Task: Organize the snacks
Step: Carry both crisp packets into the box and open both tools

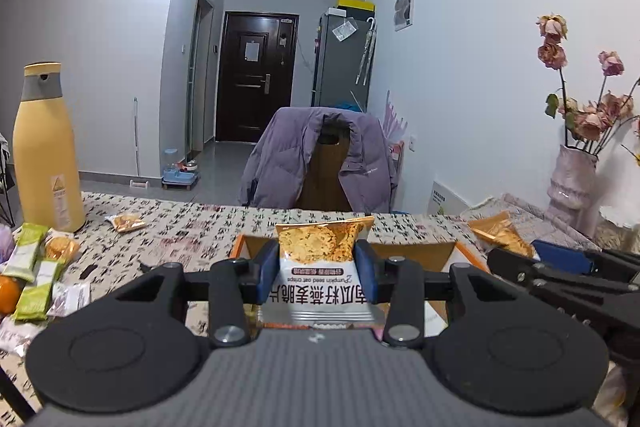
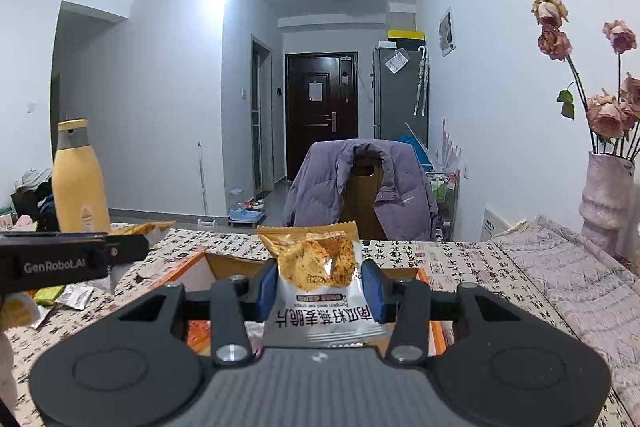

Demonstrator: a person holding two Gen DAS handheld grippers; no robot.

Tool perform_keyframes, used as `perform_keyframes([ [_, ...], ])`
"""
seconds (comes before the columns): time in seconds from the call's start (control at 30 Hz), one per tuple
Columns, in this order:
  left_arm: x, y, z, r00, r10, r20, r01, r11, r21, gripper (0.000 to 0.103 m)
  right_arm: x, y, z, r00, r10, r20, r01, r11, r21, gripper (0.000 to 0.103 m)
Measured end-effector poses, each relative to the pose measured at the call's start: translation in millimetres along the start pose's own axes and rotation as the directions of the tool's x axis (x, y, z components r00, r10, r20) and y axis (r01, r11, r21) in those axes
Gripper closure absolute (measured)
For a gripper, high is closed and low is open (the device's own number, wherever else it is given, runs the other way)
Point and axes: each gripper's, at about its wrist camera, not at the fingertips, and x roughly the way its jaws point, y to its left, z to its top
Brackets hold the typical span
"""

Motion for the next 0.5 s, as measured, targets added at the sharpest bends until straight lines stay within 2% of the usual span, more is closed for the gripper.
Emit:
perform_keyframes([
  [0.2, 35, 0, 1, 0.999, 0.033, 0.004, -0.033, 0.999, -0.018, 0.061, 31, -6, -13, 0.999, -0.033, -0.021, 0.033, 0.999, 0.009, 0.059],
  [0.3, 45, 4, -12, 0.999, 0.033, 0.002, -0.033, 0.999, -0.026, 0.061, 37, -6, -23, 0.998, -0.055, -0.02, 0.055, 0.998, -0.009, 0.059],
  [0.5, 62, 10, -27, 0.998, 0.026, -0.062, -0.026, 1.0, -0.009, 0.061, 46, -10, -39, 0.996, -0.04, -0.076, 0.04, 0.999, -0.006, 0.059],
])
